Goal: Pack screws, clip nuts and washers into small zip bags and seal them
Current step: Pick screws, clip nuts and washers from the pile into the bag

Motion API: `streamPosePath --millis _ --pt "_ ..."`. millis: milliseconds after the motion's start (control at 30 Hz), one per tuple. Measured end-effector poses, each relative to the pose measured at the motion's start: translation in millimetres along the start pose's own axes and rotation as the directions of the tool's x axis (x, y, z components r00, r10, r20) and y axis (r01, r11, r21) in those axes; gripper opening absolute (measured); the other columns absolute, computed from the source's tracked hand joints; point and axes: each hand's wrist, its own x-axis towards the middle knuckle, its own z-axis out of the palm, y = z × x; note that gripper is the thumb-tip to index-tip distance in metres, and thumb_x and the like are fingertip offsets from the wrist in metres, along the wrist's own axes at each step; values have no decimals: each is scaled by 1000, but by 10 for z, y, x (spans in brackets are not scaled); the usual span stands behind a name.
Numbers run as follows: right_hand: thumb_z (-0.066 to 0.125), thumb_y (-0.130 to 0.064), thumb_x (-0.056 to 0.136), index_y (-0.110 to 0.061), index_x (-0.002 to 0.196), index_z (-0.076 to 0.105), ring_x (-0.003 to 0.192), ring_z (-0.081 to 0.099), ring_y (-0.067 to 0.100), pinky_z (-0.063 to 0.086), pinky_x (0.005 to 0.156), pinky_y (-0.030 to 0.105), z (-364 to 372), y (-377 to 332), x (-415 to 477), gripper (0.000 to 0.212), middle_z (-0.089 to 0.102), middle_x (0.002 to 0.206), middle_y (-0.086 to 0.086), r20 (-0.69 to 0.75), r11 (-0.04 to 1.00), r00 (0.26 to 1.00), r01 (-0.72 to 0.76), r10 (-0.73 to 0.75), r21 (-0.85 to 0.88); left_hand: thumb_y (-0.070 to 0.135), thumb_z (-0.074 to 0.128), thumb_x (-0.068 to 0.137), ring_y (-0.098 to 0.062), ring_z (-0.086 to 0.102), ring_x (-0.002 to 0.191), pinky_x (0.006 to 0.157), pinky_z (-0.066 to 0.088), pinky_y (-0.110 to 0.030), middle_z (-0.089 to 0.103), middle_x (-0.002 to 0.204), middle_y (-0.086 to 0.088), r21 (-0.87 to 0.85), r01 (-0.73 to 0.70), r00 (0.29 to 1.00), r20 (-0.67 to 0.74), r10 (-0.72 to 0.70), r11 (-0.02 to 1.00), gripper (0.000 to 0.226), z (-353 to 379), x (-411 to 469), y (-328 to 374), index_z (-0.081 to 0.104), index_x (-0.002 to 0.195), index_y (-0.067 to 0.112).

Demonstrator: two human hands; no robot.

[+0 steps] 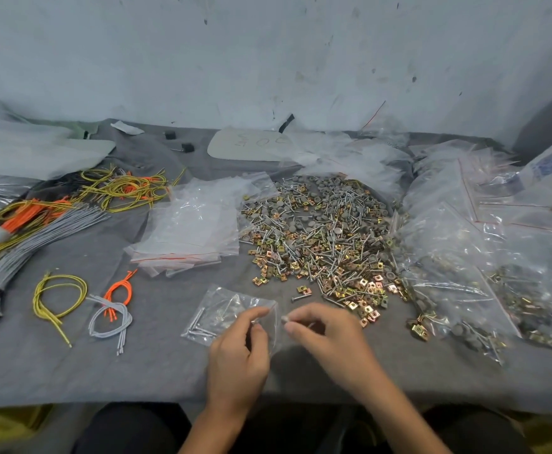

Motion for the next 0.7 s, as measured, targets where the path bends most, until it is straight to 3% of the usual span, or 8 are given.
streamPosePath --millis 200,333,400,500,633,700 --pt "61 -38 97 -29 107 72 88 61 10 48 80 31 292 -44 12 17 62 99 -10 4 904 995 93 -101 -418 31 45 91 -1 67 91 79 54 -30 69 100 27 -20 -8 997 -73 6 1000 30 -18 -25 25 68 109 36" --pt "46 -36 102 -28 121 64 94 61 25 49 80 41 416 -100 41 27 56 104 -3 83 829 985 170 -148 -533 21 51 91 0 66 92 81 51 -20 70 102 21 24 -37 996 -82 39 999 29 -14 -20 53 72 109 28" --pt "43 -34 103 -27 125 61 98 61 27 50 82 41 434 -99 47 29 57 109 -2 115 821 983 184 -144 -541 19 52 90 1 66 92 81 49 -14 72 102 19 42 -45 996 -78 49 998 29 -12 -7 51 73 108 26" --pt "50 -35 101 -30 120 64 96 60 19 48 81 35 384 -115 39 24 60 105 -6 41 862 983 175 -177 -475 18 55 92 8 64 91 79 45 -5 67 97 31 17 -21 996 -86 22 1000 27 -13 4 35 72 107 32" --pt "65 -33 95 -34 106 70 91 60 4 47 80 22 362 -178 -24 13 67 100 -14 -73 931 981 147 -182 -335 7 64 92 -5 67 82 75 53 -27 70 93 26 -12 16 996 -90 -17 1000 41 9 5 15 66 104 46" --pt "64 -32 95 -35 106 69 91 59 1 48 80 21 392 -185 -46 12 68 101 -16 -76 932 976 168 -202 -322 14 59 93 -2 66 85 76 52 -26 69 93 27 -29 12 994 -105 -15 1000 35 -2 3 32 65 104 47"
